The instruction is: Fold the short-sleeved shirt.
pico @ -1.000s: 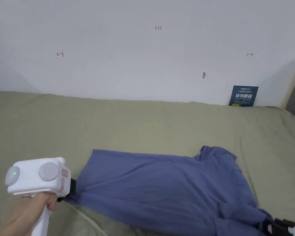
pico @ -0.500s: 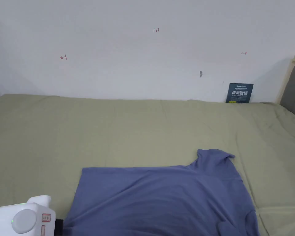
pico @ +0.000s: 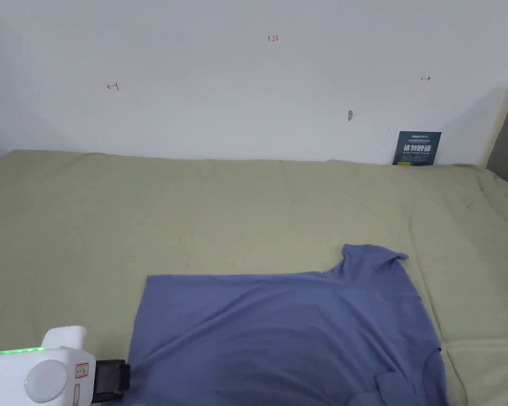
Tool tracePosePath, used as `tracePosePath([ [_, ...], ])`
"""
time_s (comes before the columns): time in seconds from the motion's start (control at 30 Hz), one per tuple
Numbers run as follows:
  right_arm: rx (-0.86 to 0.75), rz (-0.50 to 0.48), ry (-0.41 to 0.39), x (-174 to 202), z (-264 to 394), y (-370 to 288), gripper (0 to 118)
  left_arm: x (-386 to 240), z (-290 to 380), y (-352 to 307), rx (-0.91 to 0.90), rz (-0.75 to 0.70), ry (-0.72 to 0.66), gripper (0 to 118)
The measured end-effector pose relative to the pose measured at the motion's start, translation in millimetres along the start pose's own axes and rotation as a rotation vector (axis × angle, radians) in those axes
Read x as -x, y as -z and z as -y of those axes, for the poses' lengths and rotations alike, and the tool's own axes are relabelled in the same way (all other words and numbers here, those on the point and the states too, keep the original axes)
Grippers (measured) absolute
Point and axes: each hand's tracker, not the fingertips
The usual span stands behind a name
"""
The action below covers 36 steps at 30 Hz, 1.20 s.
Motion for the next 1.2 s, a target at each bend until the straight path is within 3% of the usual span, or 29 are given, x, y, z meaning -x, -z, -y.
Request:
tracePosePath([
  [0.1,-0.003,-0.007,0.015,-1,-11,11,115,-3,8,-20,-0.028,-0.017,0.026,114],
  [0.17,0.002,-0.024,0.019,3,-17,9,110,-2,10,-25,-0.078,-0.014,0.032,103],
  [0.2,0.003,-0.032,0.022,5,-18,7,99,-2,13,-32,-0.09,-0.009,0.03,87],
  [0.27,-0.021,-0.051,0.028,8,-19,3,20,1,12,-34,-0.1,0.008,0.021,1],
  [0.3,-0.025,-0.047,0.022,12,-20,3,0,1,14,-36,-0.108,0.013,0.02,0],
  [0.4,-0.052,-0.03,-0.039,23,-20,1,0,1,13,-37,-0.1,0.038,0.039,0],
  [0.67,-0.051,-0.064,-0.014,8,-37,41,0,-13,-24,-25,-0.118,0.068,0.036,0],
  [0.9,-0.047,-0.084,-0.024,26,-71,63,0,-49,-106,30,-0.074,0.099,0.073,0],
  [0.93,-0.044,-0.082,-0.026,27,-76,70,0,-48,-123,45,-0.068,0.098,0.085,0],
  [0.97,-0.041,-0.077,-0.036,33,-82,71,0,-52,-136,56,-0.059,0.102,0.089,11],
  [1.0,-0.036,-0.075,-0.045,35,-87,77,0,-55,-150,69,-0.036,0.116,0.089,41],
  [1.03,-0.034,-0.073,-0.055,36,-90,82,0,-56,-163,88,0.018,0.133,0.089,101],
  [1.07,-0.032,-0.071,-0.065,36,-93,87,0,-58,-174,105,0.059,0.121,0.082,118],
  [1.1,-0.031,-0.069,-0.076,35,-99,93,0,-60,-188,115,-0.011,0.135,0.109,117],
  [1.2,-0.021,-0.065,-0.105,32,-107,111,0,-60,-211,163,0.026,0.011,0.119,117],
])
